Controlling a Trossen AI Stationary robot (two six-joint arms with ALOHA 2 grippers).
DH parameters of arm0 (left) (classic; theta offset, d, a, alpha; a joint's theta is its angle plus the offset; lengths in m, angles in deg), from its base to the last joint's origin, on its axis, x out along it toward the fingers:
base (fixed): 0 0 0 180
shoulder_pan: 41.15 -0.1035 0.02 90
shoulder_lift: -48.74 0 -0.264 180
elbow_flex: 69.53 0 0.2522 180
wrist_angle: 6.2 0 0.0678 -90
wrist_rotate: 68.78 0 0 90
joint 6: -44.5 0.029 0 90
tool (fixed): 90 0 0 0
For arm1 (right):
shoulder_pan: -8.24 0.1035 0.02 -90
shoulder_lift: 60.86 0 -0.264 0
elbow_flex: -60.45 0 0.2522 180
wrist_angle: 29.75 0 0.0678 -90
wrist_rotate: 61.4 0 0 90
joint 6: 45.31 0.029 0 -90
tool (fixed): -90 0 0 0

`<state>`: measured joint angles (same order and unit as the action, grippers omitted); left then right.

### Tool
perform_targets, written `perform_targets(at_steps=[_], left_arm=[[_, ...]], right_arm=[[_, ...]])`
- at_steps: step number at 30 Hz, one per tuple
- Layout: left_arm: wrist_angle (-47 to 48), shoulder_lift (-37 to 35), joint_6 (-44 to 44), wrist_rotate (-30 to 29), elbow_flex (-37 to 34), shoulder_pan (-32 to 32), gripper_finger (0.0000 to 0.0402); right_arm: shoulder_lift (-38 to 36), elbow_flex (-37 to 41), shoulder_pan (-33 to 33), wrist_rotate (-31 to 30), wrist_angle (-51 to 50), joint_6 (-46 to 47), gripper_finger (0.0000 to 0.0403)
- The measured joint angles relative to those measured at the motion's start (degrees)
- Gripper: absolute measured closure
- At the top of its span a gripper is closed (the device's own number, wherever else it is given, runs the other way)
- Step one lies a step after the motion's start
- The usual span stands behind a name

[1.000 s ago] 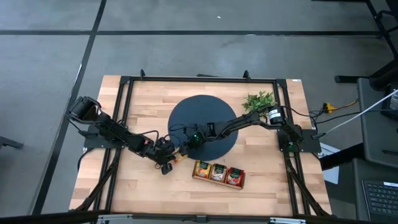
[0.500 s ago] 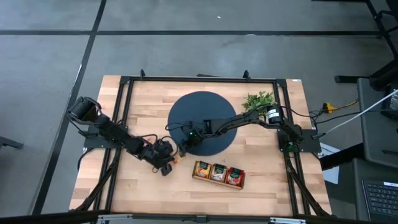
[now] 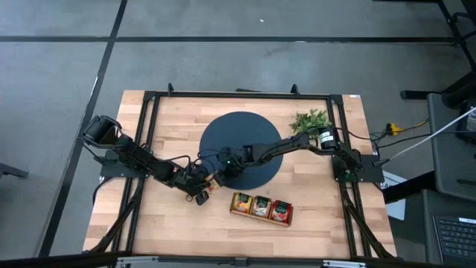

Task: Pick & Place Tea
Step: Put the yellow tea bag into the left section of the wooden organizer

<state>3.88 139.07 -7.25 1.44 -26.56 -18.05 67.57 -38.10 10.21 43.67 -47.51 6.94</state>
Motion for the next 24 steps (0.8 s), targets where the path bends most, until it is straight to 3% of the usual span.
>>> perform_targets(at_steps=[7,17,24], left_arm=[[0.0,0.0,0.0,0.6,0.0,0.1,0.0398],[2.8,-5.5,1.3,7.0,-0.5,0.2,0.0398],[12.8,-12.1,1.5,10.5,-0.3,0.7,0.0398]], right_arm=[[0.1,0.1,-0.1,-0.4,-0.9,-1.2,0.0391],[0.1,0.0,-1.6,2.1,-1.4,-1.9,0.0397],[-0.3,0.0,-2.7,6.3,-0.1,-2.0,0.0399]])
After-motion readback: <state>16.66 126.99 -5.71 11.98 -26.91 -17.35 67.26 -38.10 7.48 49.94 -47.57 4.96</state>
